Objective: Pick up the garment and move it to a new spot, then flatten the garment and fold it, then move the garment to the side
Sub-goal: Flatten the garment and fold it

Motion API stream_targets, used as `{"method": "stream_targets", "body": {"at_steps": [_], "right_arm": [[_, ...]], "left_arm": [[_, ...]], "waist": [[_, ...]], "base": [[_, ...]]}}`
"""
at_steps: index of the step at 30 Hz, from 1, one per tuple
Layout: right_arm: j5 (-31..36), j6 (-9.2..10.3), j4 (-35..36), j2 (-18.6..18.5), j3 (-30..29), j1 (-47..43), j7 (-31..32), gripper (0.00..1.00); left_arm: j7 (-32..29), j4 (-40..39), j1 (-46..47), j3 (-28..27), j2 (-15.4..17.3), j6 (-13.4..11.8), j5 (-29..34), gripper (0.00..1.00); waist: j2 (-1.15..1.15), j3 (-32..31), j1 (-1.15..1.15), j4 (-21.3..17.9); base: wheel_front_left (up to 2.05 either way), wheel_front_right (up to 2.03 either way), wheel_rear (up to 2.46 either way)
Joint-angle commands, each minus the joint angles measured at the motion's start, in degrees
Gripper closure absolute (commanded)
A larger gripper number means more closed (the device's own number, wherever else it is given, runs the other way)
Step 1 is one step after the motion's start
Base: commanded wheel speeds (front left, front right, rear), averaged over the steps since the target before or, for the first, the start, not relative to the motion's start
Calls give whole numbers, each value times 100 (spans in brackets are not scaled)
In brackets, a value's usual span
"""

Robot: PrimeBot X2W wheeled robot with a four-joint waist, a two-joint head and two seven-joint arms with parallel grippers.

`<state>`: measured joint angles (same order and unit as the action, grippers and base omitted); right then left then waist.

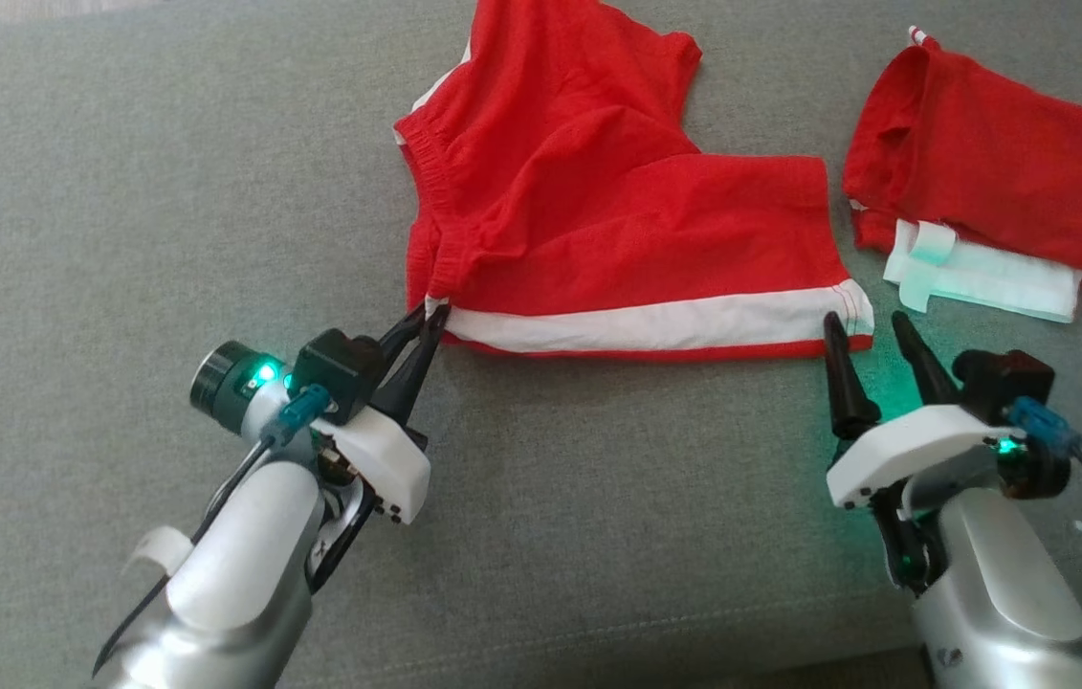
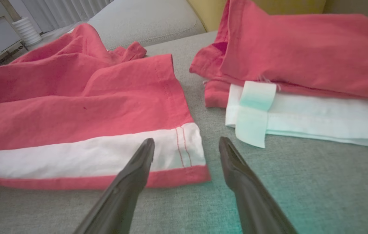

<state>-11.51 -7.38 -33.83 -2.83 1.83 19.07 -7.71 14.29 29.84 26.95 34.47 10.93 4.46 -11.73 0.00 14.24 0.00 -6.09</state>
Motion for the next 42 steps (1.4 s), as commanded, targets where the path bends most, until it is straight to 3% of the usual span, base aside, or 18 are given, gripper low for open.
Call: {"method": "stream_targets", "body": {"at_steps": [1,19,31,32,33,34,35,42], "right_arm": [[-54,-11,99,-5,167,186,19,0],[-478,-11,-403,-5,662,495,31,0],[-377,-11,-641,-13,486,667,-51,0],[-373,-11,-656,-12,479,680,-63,13],[-368,-11,-664,-12,468,691,-92,70],[-368,-11,-664,-12,468,691,-92,70],[-360,-11,-672,-12,456,701,-122,100],[-302,-11,-550,-11,395,708,-399,100]], "left_arm": [[70,-169,147,-215,126,-50,6,100],[71,-141,135,-179,112,-32,66,100],[71,-123,229,-168,82,-18,80,100],[71,-119,234,-168,79,-18,79,100],[71,-115,238,-169,76,-17,79,100],[71,-115,238,-169,76,-17,79,100],[71,-112,241,-172,75,-17,78,100],[71,-113,220,-203,59,-24,65,100]], "waist": [[0,2,0,8],[0,18,0,44],[0,82,0,77],[0,82,0,79],[0,80,0,81],[0,80,0,81],[0,77,0,81],[0,-1,0,85]], "base": [[0,0,0],[0,0,0],[0,0,0],[0,0,0],[0,0,0],[0,0,0],[0,0,0],[0,0,0]]}}
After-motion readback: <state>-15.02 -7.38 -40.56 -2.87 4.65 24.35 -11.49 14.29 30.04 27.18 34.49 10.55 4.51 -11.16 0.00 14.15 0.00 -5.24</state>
